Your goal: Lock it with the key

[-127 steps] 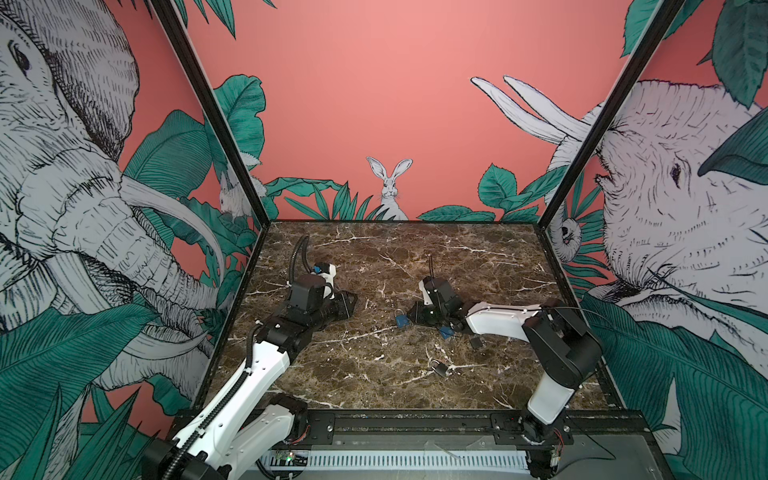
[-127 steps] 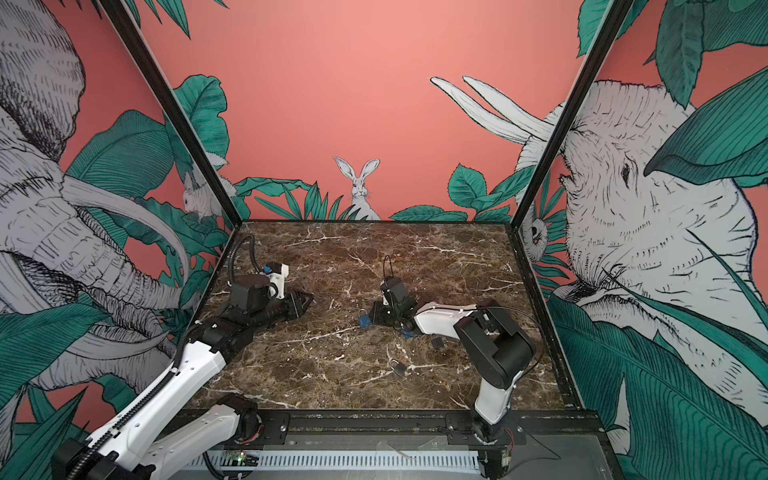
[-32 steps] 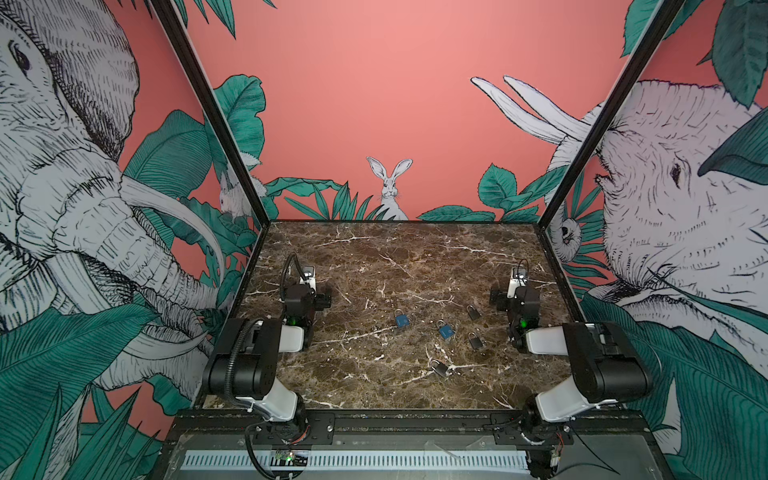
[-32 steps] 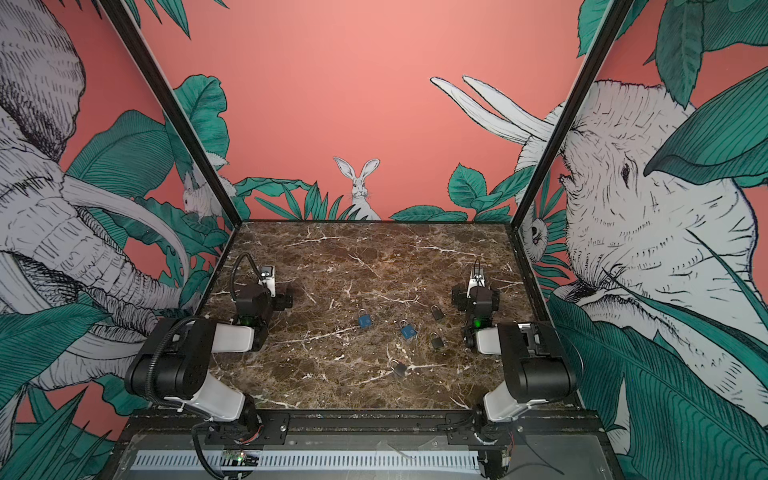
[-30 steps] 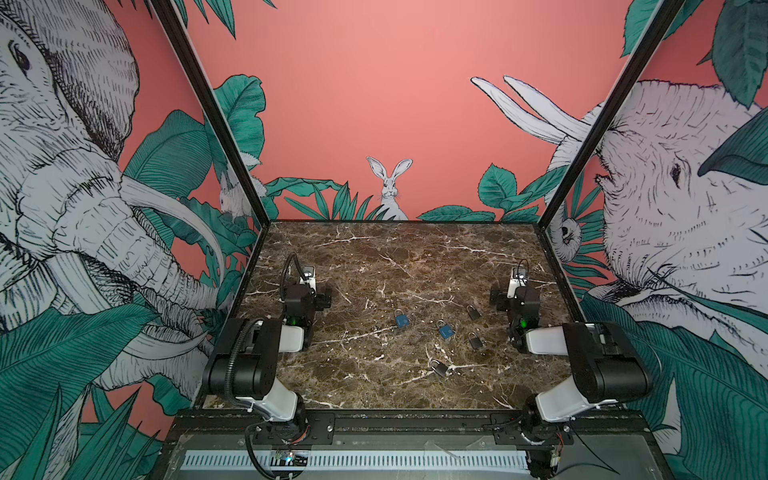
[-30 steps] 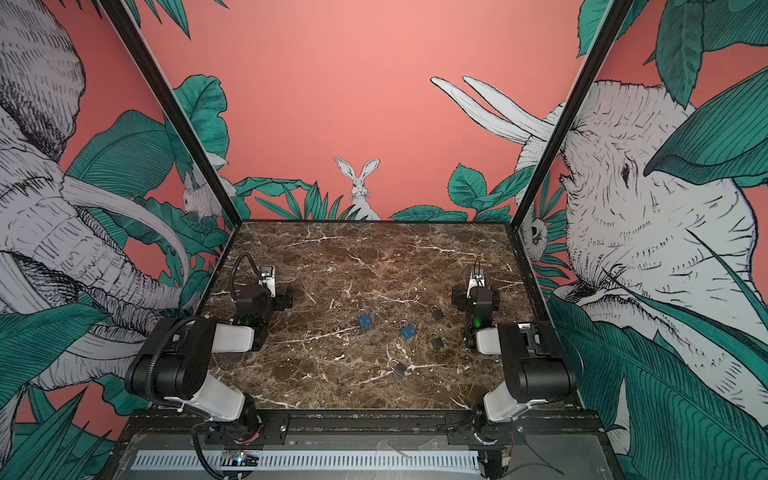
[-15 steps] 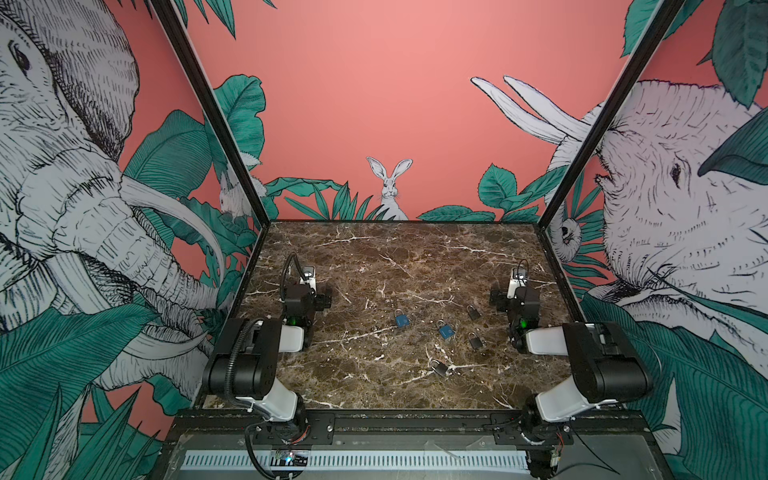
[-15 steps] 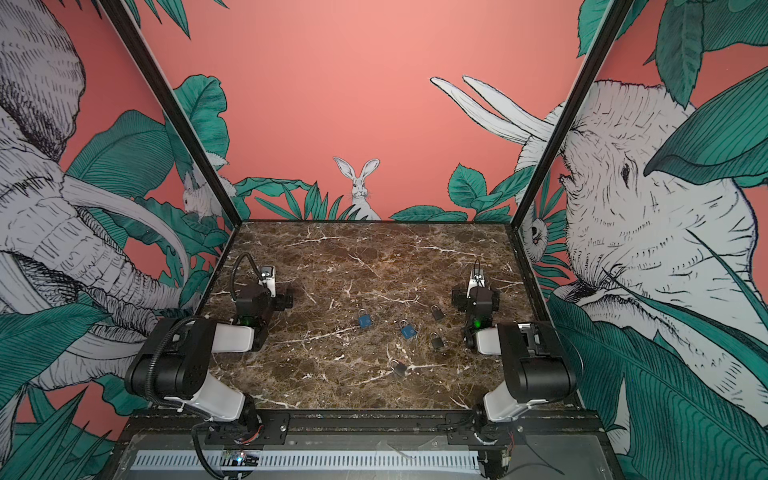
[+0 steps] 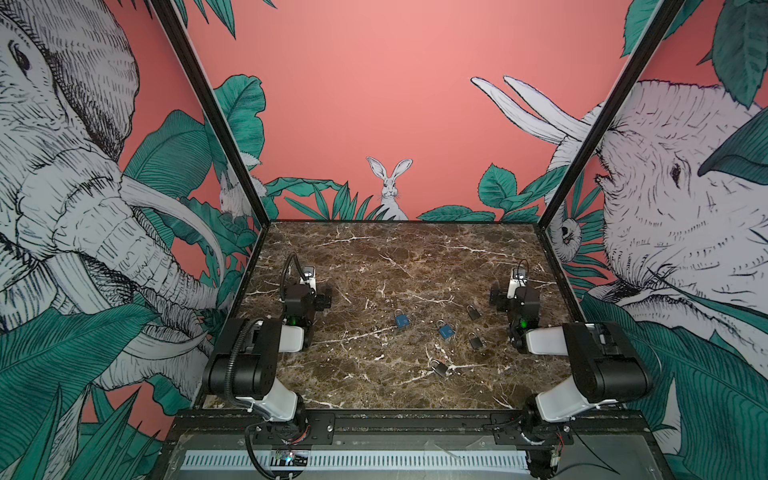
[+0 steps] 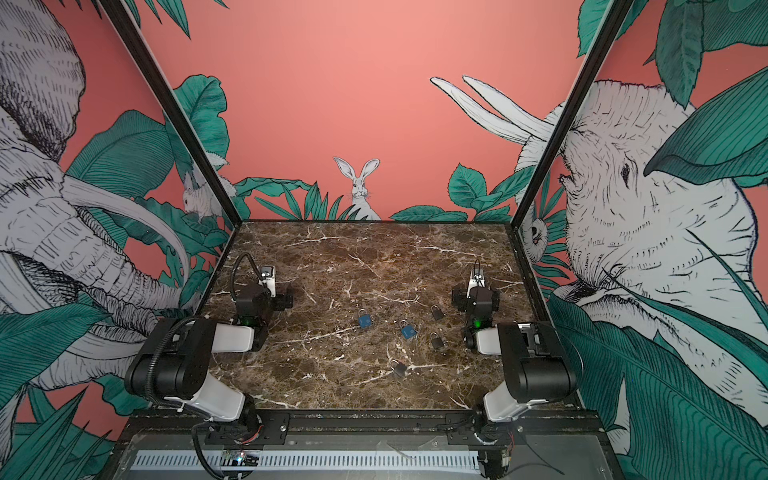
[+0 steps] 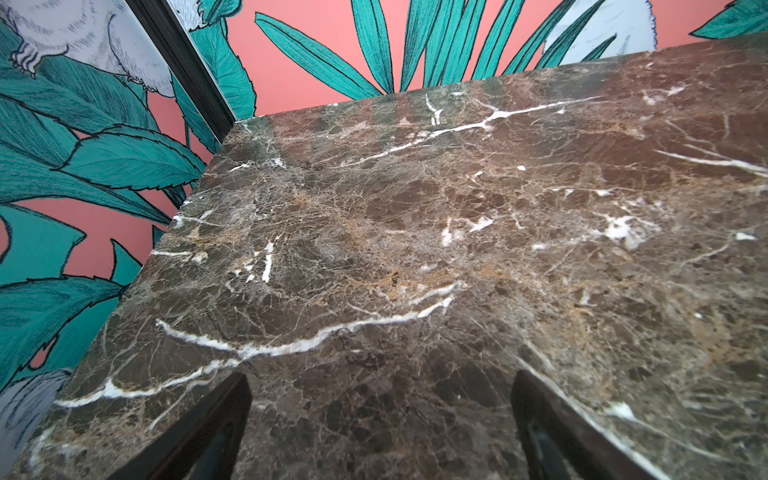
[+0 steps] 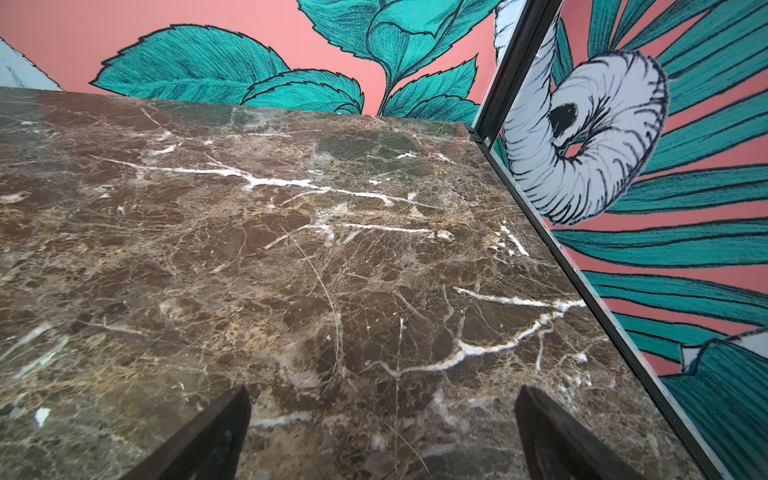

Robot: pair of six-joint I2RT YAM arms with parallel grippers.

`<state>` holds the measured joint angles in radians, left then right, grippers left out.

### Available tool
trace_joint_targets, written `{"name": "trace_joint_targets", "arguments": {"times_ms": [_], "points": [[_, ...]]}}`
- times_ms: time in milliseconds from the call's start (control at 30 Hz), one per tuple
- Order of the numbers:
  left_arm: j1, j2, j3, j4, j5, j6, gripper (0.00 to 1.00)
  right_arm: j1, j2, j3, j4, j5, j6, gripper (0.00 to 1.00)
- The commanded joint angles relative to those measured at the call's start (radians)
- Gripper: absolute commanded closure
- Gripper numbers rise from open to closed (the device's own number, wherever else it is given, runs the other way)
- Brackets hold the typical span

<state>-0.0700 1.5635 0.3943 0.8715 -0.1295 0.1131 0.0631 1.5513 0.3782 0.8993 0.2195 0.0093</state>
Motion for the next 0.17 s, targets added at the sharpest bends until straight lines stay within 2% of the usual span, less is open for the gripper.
{"name": "trace_joint_targets", "arguments": {"times_ms": [0,133], "points": [[0.006,-0.01,0.019,-0.002,0.01,-0.005,0.01,-0.003,-0.003,0.002,0.028,-0.002,-0.003,0.01],[0.006,-0.013,0.016,0.001,0.01,-0.005,0.01,-0.003,-0.003,0.002,0.028,-0.002,-0.004,0.01]]}}
